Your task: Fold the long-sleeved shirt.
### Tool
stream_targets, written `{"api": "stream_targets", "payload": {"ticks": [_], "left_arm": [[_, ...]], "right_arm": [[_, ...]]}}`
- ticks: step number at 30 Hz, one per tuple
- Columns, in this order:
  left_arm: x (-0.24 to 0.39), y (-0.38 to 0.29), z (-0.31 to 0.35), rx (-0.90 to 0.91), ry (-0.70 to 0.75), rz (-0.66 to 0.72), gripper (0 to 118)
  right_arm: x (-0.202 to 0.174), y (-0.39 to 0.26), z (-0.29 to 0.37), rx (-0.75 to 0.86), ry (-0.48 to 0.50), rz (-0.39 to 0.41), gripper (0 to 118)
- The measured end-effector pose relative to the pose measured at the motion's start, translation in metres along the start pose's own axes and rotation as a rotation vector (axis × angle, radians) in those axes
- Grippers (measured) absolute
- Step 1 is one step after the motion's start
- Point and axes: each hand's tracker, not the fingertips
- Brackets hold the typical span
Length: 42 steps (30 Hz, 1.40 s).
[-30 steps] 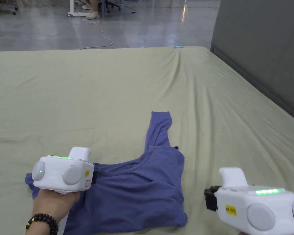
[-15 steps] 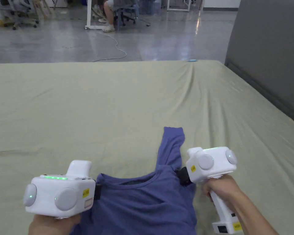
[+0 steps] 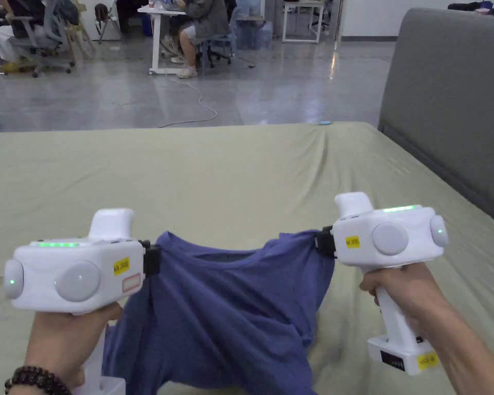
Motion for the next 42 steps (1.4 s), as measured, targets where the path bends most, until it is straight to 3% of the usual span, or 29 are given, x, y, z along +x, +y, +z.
{"api": "stream_targets", "payload": {"ticks": [3,7,12,16,20,29,35,38,42], "left_arm": [[0.002,0.060,0.026,0.100,0.053,-0.073,0],[0.006,0.147,0.059,0.232,0.019,-0.092,0],[0.028,0.255,0.084,0.357,0.170,-0.212,0],[0.032,0.321,0.100,0.433,0.178,-0.143,0],[0.033,0.345,0.107,0.455,0.222,-0.141,0],[0.010,0.303,0.072,0.400,0.182,-0.095,0],[-0.010,0.206,-0.009,0.203,0.207,-0.081,0],[-0.019,0.150,-0.045,0.104,0.193,-0.043,0],[-0.033,0.104,-0.054,0.049,0.155,0.053,0]], "right_arm": [[0.001,0.058,0.038,0.129,0.026,-0.018,4],[-0.009,0.139,0.079,0.276,-0.043,0.062,4],[-0.014,0.246,0.112,0.448,-0.119,0.065,4],[-0.021,0.309,0.136,0.542,-0.173,0.073,3],[-0.028,0.331,0.140,0.534,-0.212,0.116,3],[-0.020,0.287,0.107,0.502,-0.130,0.012,3],[-0.019,0.191,0.022,0.355,-0.117,-0.043,3],[-0.018,0.137,-0.017,0.253,-0.089,-0.108,3],[-0.015,0.090,-0.048,0.190,-0.104,-0.103,3]]}}
